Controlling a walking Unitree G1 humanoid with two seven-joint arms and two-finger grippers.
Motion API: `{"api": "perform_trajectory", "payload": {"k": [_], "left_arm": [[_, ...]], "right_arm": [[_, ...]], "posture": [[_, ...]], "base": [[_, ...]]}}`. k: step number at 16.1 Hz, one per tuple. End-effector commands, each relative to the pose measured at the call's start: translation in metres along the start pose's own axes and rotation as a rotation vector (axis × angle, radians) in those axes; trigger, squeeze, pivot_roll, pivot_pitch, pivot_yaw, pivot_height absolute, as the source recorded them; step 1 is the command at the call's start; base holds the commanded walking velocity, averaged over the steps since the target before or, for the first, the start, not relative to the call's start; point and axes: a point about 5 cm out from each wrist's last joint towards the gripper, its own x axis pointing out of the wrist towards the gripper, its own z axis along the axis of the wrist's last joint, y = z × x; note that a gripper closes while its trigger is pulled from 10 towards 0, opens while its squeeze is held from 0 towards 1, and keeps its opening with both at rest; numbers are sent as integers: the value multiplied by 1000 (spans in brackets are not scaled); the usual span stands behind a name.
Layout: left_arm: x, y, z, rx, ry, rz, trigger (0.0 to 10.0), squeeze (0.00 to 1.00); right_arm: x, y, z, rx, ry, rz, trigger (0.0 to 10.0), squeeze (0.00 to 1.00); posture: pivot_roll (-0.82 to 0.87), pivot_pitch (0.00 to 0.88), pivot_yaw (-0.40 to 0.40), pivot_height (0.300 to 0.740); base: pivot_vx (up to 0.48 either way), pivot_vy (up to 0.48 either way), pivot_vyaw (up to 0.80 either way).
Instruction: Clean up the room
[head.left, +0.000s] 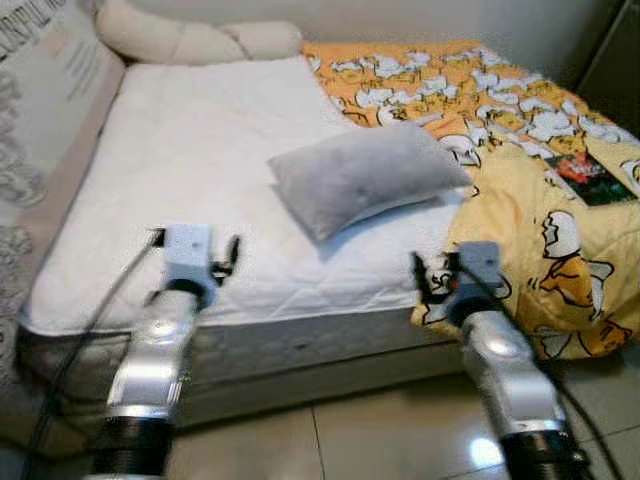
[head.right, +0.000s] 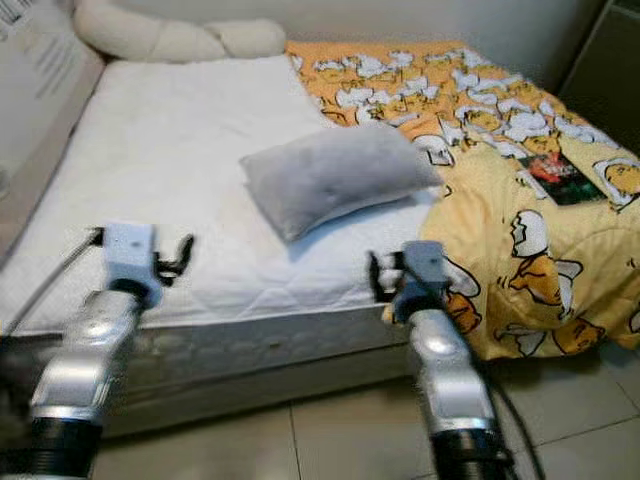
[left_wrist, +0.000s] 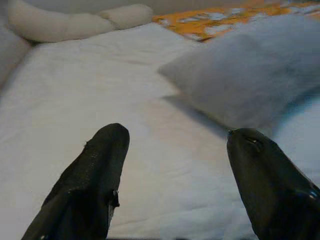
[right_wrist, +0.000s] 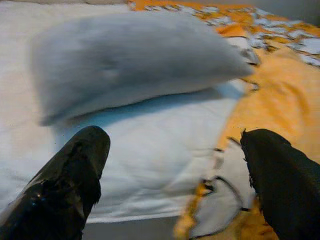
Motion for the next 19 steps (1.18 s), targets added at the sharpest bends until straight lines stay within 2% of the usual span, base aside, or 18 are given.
{"api": "perform_trajectory", "payload": {"k": [1,19], "left_arm": [[0,8,2,18,-6,22,10000,0],[2,12,5,34,-11,16,10000,0]], "right_arm": [[2,4,6,-1,-17,14,10000,1000],[6,7,7,12,-18,6,10000,1000]], "posture": [[-10,0,-28,740],[1,0,-26,740]], "base": [[330,0,0],[334,0,0]]}}
